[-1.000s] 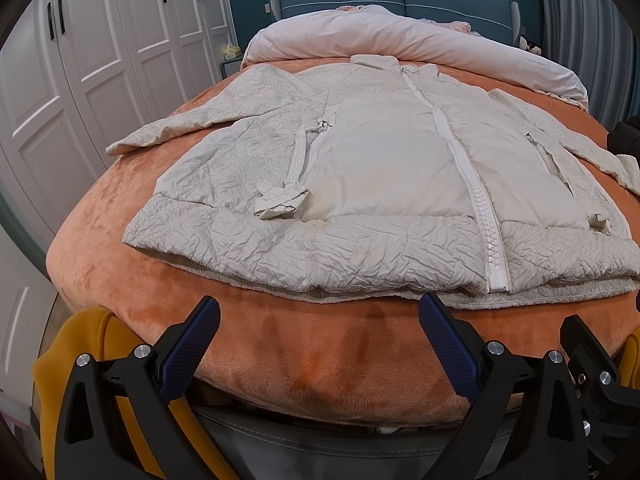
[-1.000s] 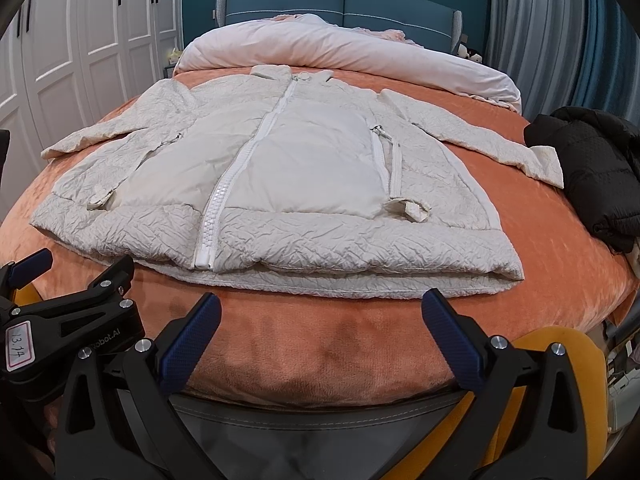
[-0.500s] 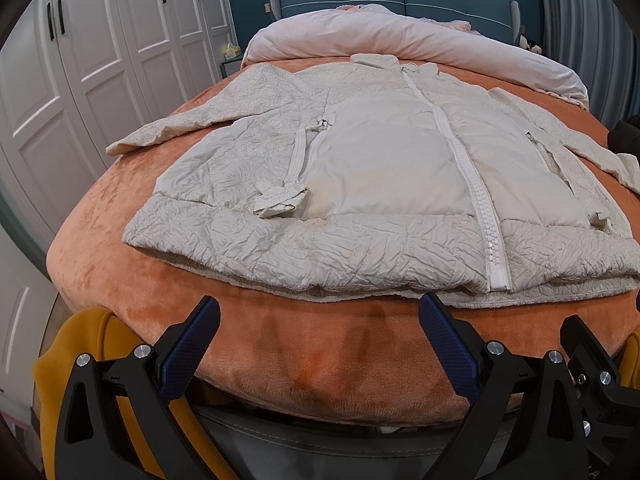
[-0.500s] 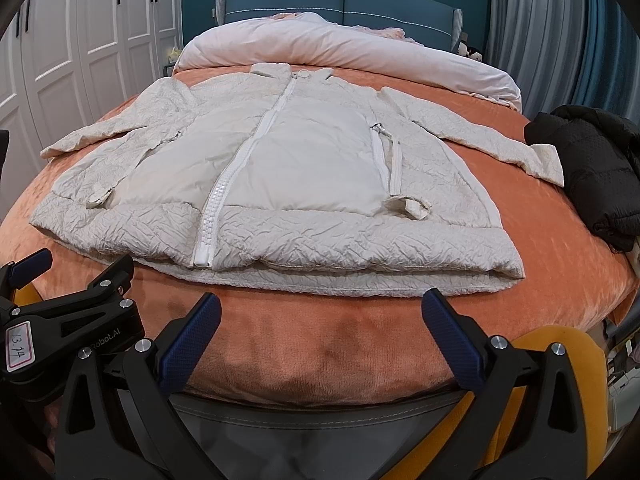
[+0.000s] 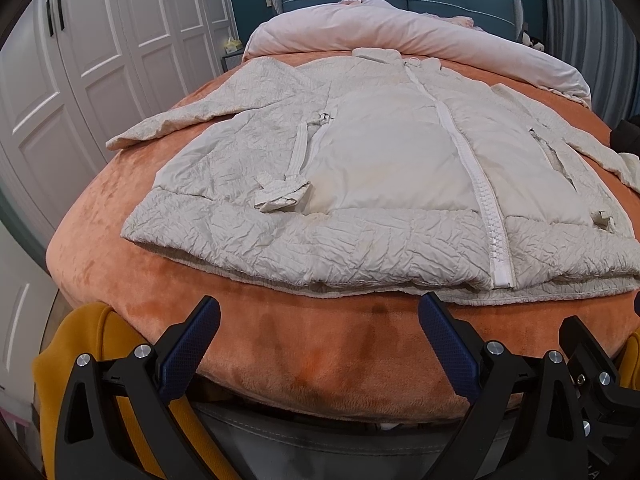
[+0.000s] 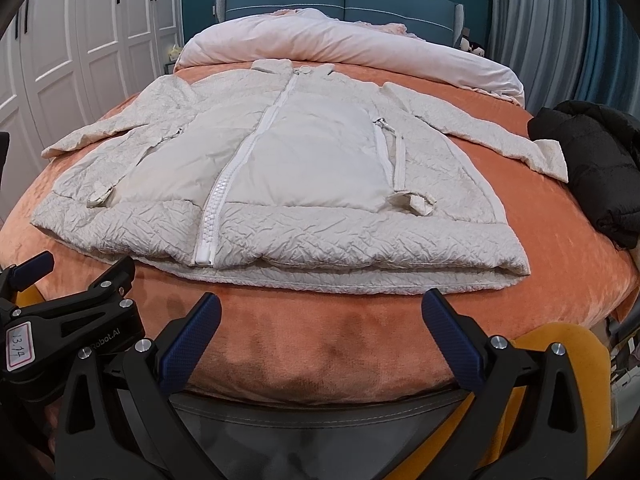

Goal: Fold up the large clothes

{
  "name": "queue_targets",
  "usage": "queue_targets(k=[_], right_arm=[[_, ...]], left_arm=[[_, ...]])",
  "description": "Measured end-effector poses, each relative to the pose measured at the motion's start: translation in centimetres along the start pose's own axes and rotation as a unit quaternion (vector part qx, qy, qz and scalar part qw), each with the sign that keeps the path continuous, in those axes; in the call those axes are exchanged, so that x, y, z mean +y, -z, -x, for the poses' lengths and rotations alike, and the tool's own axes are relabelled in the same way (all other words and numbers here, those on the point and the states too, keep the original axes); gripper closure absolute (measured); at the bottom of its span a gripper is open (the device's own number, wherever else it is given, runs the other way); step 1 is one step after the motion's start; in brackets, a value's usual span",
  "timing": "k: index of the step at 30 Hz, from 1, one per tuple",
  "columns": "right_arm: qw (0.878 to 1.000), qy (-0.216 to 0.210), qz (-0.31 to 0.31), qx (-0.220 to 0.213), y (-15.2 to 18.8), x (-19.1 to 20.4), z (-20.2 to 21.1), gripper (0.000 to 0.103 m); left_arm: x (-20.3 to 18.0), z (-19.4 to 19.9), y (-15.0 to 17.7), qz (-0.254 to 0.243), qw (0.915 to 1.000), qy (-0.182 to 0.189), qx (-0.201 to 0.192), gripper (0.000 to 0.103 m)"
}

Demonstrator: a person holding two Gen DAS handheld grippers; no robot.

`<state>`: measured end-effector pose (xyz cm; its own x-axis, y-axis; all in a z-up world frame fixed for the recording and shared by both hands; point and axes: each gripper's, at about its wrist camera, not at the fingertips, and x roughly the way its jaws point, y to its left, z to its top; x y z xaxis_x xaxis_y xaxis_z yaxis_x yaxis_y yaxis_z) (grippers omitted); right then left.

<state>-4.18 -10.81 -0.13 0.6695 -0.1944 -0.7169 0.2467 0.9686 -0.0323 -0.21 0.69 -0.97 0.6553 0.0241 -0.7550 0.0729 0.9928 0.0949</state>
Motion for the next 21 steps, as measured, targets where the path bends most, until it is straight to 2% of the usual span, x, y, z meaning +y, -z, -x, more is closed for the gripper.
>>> queue_targets(k=[5, 10, 14, 21], right_arm=[[1.0, -0.015, -0.004, -0.01, -1.2, -0.8, 0.5, 0.005], [0.999, -0.012, -0.045, -0.025, -4.1, -5.0, 0.2, 0.005], [0.995, 0.008, -0.098, -0.027, -7.5, -11.5, -1.5, 0.005], [0.971, 0.088, -0.221, -0.034, -13.6, -27.8, -6.9, 0.005]], left_arm=[[0.1, 0.7, -1.2, 0.007, 1.0, 0.004, 0.004, 0.006], [0.1, 0.9, -3.0, 0.011, 0.9999, 0.006, 0.009, 0.006], [-0.2, 0.6, -4.6, 0.011, 0.9998, 0.001, 0.017, 0.006], [-1.2, -1.0, -8.0, -0.003, 0.9995, -0.017, 0.026, 0.006]])
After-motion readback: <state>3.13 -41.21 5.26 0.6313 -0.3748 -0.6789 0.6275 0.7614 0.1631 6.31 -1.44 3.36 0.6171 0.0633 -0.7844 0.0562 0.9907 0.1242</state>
